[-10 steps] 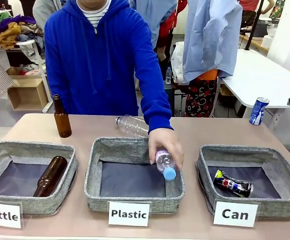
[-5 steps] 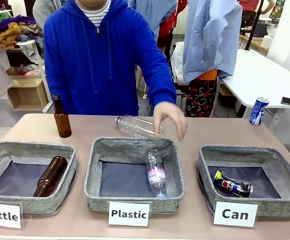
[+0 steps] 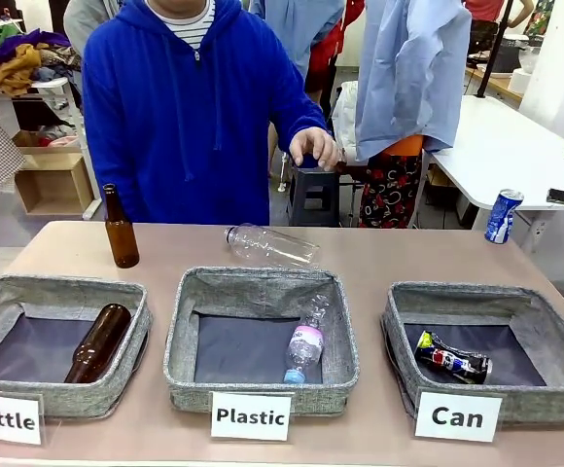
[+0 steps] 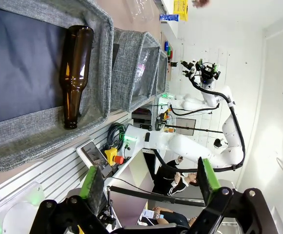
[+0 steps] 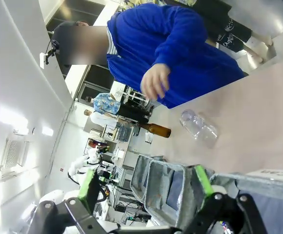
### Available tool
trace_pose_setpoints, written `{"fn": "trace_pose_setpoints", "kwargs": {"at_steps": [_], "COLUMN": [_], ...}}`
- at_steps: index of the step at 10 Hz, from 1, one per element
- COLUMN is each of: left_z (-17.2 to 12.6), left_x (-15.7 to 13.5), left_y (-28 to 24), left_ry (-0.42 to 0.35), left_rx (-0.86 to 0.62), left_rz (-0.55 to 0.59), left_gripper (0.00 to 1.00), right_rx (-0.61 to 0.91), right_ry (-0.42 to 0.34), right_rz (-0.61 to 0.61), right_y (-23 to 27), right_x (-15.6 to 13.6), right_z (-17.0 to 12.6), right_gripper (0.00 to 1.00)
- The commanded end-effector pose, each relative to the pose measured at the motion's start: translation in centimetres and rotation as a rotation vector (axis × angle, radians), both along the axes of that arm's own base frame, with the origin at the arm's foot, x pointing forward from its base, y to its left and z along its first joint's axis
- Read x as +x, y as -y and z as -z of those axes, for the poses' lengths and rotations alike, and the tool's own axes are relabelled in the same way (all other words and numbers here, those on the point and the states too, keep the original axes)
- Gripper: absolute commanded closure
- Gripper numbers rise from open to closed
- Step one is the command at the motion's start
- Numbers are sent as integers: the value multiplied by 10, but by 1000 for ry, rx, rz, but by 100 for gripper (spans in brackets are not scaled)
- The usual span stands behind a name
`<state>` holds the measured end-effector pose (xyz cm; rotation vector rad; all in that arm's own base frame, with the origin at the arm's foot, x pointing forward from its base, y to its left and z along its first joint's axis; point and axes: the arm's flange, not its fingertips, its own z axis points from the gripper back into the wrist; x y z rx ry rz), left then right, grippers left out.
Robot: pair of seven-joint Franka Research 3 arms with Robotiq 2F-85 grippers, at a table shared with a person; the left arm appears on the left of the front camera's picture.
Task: Sort the can waste into the basket.
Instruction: Pick up the can waste from the table and place it in the right Fabric basket.
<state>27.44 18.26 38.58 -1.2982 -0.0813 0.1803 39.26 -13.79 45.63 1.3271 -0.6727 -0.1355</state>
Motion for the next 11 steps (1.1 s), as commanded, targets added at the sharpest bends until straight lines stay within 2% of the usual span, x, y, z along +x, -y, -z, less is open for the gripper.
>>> {"fn": "trace_pose_setpoints", "kwargs": {"at_steps": [1,2,3,4,5,8,9,10,11], "left_z": [-3,-3,-3,-3,-3,-3,-3,-3,-3], "left_x": [0,0,0,0,0,0,0,0,0], "left_y": [0,0,0,0,0,0,0,0,0], "left_ry": [1,1,1,1,1,1,1,1,1], "left_rx": [-15,-15,-15,-15,-15,-15,-15,-15,-15], "left_rz": [-2,-2,-2,-2,-2,-2,-2,-2,-2], "left_gripper": [0,0,0,0,0,0,0,0,0], "right_rx": [0,-154,-271,-307,-418,-800,-892,-836,-789], "right_ry": [0,232,363,388,430,525,566,535,530], "right_rz": [0,-61,-150,-205,-202,-143,-77,-53,-162], "right_y": [0,10,21,32,46,91,102,104,105], "right_x": [0,11,16,13,9,2,4,1,-3], "right_z": [0,-1,7,13,18,36,46,52,32], "right_gripper": [0,0,0,0,0,0,0,0,0]}}
